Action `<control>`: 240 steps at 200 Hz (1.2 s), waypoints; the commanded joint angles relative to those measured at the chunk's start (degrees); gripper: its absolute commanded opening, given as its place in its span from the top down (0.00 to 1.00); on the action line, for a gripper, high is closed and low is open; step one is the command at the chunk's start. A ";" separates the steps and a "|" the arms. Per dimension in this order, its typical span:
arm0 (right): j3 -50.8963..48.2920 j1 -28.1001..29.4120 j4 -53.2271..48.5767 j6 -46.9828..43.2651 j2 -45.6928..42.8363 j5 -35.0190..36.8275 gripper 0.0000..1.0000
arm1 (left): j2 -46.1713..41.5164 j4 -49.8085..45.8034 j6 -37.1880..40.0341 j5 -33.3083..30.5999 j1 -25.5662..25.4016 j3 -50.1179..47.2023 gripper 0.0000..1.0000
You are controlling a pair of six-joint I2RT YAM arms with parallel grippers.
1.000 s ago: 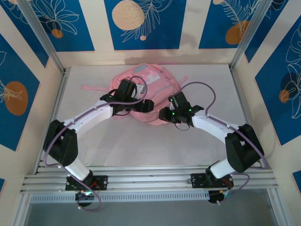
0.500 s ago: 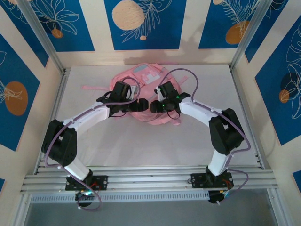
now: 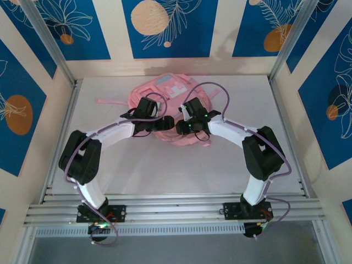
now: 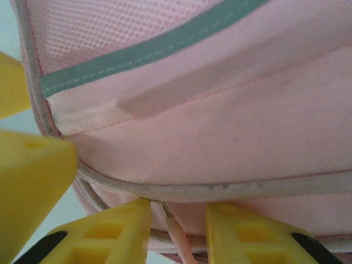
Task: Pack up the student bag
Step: Zip the student bag at the top-center of the table.
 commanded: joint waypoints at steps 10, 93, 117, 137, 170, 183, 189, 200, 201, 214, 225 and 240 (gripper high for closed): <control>-1.54 0.61 -1.74 0.57 -0.05 0.83 0.71 | 1.45 1.52 0.57 -3.44 1.02 1.47 0.33; 0.44 -1.28 -5.55 -2.24 0.20 7.27 1.00 | 2.15 5.00 0.75 -2.99 2.80 -0.58 0.98; 0.75 -3.97 -6.96 -4.39 -1.26 10.63 1.00 | 1.95 4.35 1.46 -3.35 3.67 -1.21 1.00; 1.51 -7.06 -8.11 -6.09 -1.91 12.44 1.00 | 1.12 4.37 1.85 -3.43 4.20 -2.11 1.00; 3.54 -13.12 -8.23 -7.56 -0.66 14.34 1.00 | 0.26 3.40 2.96 -4.12 4.74 -2.77 1.00; 4.48 -15.37 -8.99 -6.88 0.08 13.60 1.00 | 0.21 3.19 3.31 -4.31 5.08 -2.74 1.00; 4.78 -16.09 -9.44 -6.59 0.16 12.82 1.00 | 0.21 3.13 3.48 -4.40 5.23 -2.59 1.00; 4.49 -16.27 -9.68 -6.46 -0.47 11.29 1.00 | 0.46 3.15 3.96 -5.03 5.62 -2.12 1.00; 4.38 -16.18 -9.62 -6.46 -0.58 11.12 1.00 | 0.51 3.18 4.01 -5.11 5.67 -2.04 1.00; 2.66 -15.24 -8.86 -6.56 -1.99 8.14 1.00 | 1.52 2.99 4.66 -5.81 6.43 -0.80 1.00; 1.16 -13.87 -8.48 -6.07 -3.25 6.15 1.00 | 2.90 3.00 5.16 -5.89 7.22 1.02 1.00; -0.89 -11.43 -8.14 -4.40 -5.04 4.47 1.00 | 5.21 2.45 6.01 -6.16 8.27 4.46 1.00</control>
